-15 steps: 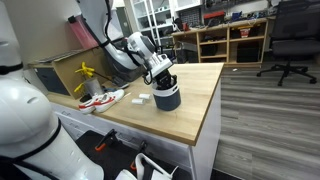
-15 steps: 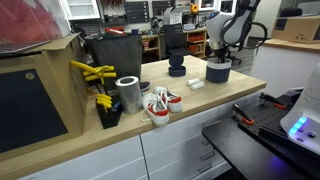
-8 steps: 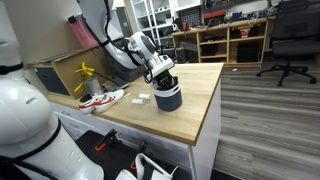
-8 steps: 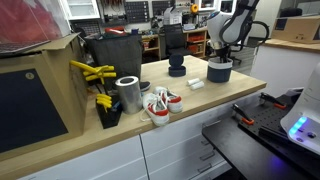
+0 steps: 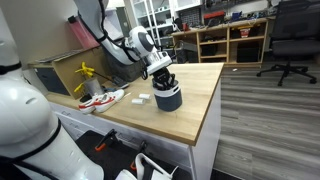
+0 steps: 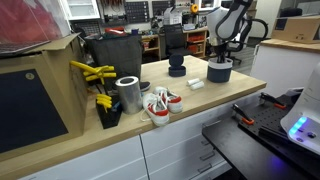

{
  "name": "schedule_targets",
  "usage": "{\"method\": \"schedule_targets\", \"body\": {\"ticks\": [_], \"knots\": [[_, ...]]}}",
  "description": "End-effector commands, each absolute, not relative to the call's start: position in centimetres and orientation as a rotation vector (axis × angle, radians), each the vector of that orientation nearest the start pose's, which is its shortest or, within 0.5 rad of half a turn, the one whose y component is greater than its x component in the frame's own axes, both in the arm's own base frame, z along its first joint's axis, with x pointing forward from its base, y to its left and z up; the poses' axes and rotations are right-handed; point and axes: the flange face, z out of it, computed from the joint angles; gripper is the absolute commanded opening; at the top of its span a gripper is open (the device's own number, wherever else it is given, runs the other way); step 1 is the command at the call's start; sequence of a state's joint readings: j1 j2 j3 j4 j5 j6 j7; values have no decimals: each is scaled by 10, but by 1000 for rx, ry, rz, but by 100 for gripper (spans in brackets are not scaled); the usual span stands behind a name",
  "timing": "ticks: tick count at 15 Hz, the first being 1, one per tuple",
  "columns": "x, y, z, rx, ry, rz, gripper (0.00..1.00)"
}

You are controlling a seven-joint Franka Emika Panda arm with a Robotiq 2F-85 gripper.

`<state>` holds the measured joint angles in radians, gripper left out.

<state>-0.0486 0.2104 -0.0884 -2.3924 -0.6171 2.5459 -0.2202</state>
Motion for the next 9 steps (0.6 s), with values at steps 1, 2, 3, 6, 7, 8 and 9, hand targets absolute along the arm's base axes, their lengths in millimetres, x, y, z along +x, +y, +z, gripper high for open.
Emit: {"method": "schedule_targets", "body": {"ticks": [1,2,3,6,7,8,9], "knots": [[493,-61,252,-3280,-1009,163,0],[494,-61,255,-3269,-1006,165,0],[494,-62,259,-3256,-1010,168,0],[495,-65,268,-3217,-987,163,0],[494,-65,269,-3200,-980,160,0],[492,-65,268,-3185,-978,166,0],[490,-65,267,-3172,-978,174,0]]}}
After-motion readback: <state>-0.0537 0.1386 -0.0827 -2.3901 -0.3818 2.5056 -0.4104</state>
